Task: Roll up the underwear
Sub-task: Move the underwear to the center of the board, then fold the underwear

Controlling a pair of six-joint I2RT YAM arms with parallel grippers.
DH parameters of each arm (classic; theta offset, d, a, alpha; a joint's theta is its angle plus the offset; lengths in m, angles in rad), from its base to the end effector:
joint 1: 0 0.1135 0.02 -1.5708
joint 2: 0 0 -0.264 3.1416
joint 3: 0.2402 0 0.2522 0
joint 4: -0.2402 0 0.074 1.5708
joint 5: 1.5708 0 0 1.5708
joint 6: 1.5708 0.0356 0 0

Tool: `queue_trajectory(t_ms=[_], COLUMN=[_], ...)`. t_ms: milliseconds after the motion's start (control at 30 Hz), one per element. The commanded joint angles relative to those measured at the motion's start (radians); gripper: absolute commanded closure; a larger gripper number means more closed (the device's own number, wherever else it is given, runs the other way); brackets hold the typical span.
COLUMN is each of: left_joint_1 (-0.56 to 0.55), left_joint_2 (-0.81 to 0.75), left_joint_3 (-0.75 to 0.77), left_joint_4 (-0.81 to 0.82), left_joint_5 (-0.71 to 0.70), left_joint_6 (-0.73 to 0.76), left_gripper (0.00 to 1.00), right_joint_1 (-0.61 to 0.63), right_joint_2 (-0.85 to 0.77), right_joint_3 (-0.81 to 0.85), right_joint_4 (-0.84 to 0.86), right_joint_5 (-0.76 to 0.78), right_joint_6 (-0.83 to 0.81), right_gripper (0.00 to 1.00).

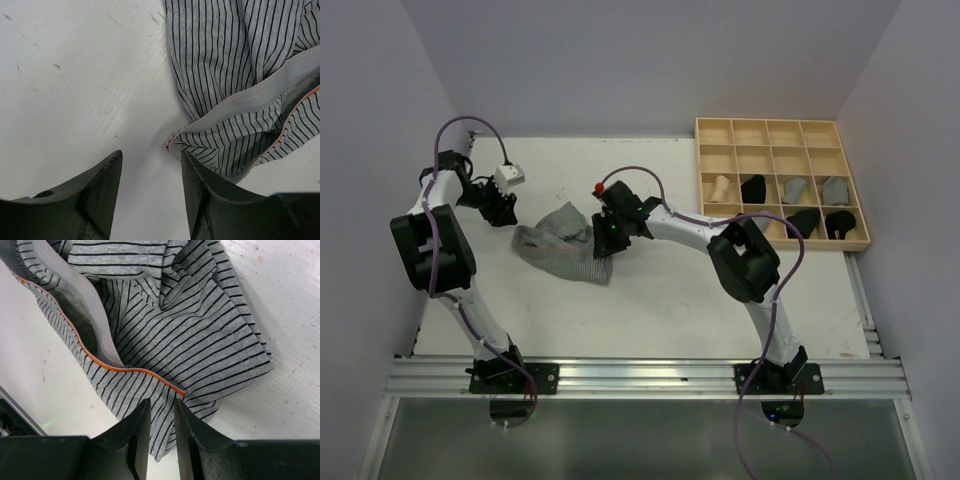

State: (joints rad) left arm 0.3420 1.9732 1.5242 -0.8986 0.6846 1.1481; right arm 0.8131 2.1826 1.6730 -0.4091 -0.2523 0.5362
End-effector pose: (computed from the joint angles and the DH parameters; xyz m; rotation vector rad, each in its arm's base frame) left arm 0.3774 0.1105 0.2051 1.0642 2.2432 -0.4613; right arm 0.3238 0.3552 0.1763 -0.4809 2.6235 0.8267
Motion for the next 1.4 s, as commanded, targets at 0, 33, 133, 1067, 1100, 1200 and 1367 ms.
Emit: queue_trajectory(t_ms=[0,33,133,1067,1100,1200,1367], left_joint_1=[0.008,0.009,0.008,0.008,0.008,0.008,0.008], left_joint_2=[0.003,0.003,0.003,0.026,0.027,0.033,0.035], left_joint_3=[0.016,0.016,0.016,0.027,0.027,0.028,0.03], left_joint_4=[0.009,0.007,0.013,0.02,0.024,0.023,0.027], left_joint_5=[0.043,0.04,0.035,0.024,0.023,0.016,0.02], left_joint_6=[0.015,0.015,0.013,-0.004,-0.008,-0.01,-0.014], left_gripper=[0.45,0.45,0.45,0.45,0.45,0.45,0.46], right_joint_1=[0.006,0.006,0.006,0.004,0.004,0.004,0.004], right_joint_2=[0.022,0.029,0.051,0.02,0.017,0.006,0.0], right_joint_3=[0.048,0.05,0.067,0.056,0.053,0.053,0.044], right_joint_4=[-0.039,-0.043,-0.056,-0.056,-0.05,-0.046,-0.039], right_joint_5=[0.027,0.028,0.035,0.048,0.045,0.039,0.033], right_joint_6=[0.004,0.004,0.005,0.002,0.002,-0.005,-0.01], right_gripper=[0.71,0.71,0.7,0.77,0.79,0.79,1.0])
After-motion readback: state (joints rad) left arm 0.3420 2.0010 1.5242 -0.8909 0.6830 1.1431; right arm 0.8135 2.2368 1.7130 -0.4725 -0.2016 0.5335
